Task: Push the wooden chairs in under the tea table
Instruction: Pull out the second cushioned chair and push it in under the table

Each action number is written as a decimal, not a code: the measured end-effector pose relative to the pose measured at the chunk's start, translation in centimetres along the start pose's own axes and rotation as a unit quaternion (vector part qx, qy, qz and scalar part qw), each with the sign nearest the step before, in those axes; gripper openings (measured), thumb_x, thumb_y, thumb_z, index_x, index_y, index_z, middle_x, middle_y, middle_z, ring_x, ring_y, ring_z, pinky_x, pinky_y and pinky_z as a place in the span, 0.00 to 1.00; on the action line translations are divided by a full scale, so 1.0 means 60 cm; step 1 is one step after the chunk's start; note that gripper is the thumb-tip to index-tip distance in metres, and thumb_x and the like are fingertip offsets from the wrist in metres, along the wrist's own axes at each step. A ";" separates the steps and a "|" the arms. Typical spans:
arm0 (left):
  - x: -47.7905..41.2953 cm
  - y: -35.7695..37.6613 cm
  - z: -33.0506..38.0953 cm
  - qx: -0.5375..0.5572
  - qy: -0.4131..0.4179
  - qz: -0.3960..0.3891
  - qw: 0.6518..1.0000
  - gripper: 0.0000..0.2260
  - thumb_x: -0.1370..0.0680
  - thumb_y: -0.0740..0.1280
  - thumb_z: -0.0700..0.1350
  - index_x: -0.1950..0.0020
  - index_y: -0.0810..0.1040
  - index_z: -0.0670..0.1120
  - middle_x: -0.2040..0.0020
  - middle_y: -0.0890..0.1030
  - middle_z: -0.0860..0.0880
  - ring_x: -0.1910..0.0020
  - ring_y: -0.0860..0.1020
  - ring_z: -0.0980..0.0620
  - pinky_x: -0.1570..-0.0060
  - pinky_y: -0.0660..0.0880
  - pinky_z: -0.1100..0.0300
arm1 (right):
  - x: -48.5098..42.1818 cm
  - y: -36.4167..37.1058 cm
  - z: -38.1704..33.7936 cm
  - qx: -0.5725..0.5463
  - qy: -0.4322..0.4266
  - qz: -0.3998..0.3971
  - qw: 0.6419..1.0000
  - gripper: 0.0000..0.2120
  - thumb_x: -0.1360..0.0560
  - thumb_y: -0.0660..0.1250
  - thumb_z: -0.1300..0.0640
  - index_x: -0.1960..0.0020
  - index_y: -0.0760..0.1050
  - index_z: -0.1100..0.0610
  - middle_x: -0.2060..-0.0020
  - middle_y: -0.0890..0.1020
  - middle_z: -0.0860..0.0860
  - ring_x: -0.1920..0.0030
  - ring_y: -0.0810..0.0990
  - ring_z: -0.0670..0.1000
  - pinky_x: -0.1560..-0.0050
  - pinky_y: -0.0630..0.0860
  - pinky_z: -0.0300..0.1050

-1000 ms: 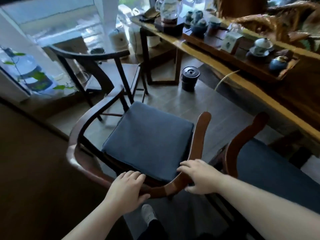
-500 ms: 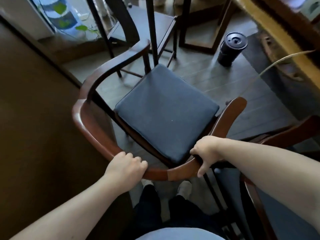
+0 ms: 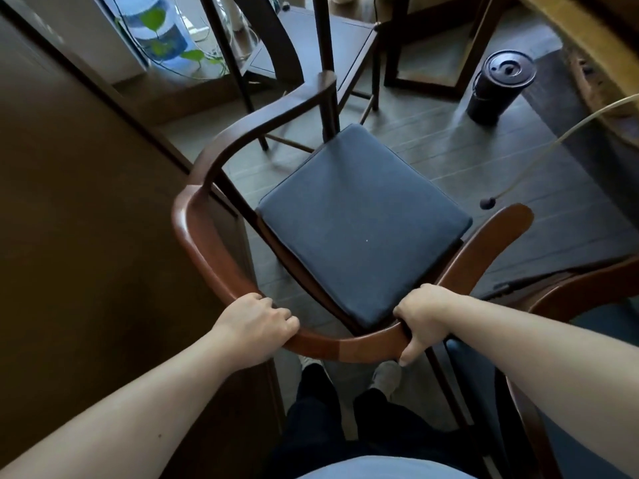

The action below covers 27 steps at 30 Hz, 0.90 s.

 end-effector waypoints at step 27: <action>-0.104 -0.099 -0.086 -0.054 0.141 0.070 0.986 0.13 0.22 0.61 0.53 0.40 0.73 0.49 0.50 0.80 0.49 0.52 0.75 0.47 0.51 0.73 0.49 | 0.076 0.001 0.018 -0.206 0.100 0.137 0.964 0.45 0.40 0.54 0.18 0.35 0.69 0.47 0.44 0.77 0.48 0.42 0.75 0.53 0.43 0.71 0.53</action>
Point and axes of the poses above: each hand's wrist, its own x-axis away from the middle knuckle, its own y-axis out of the palm, z = x × y, the point moved 2 cm from there along -x, towards the middle knuckle
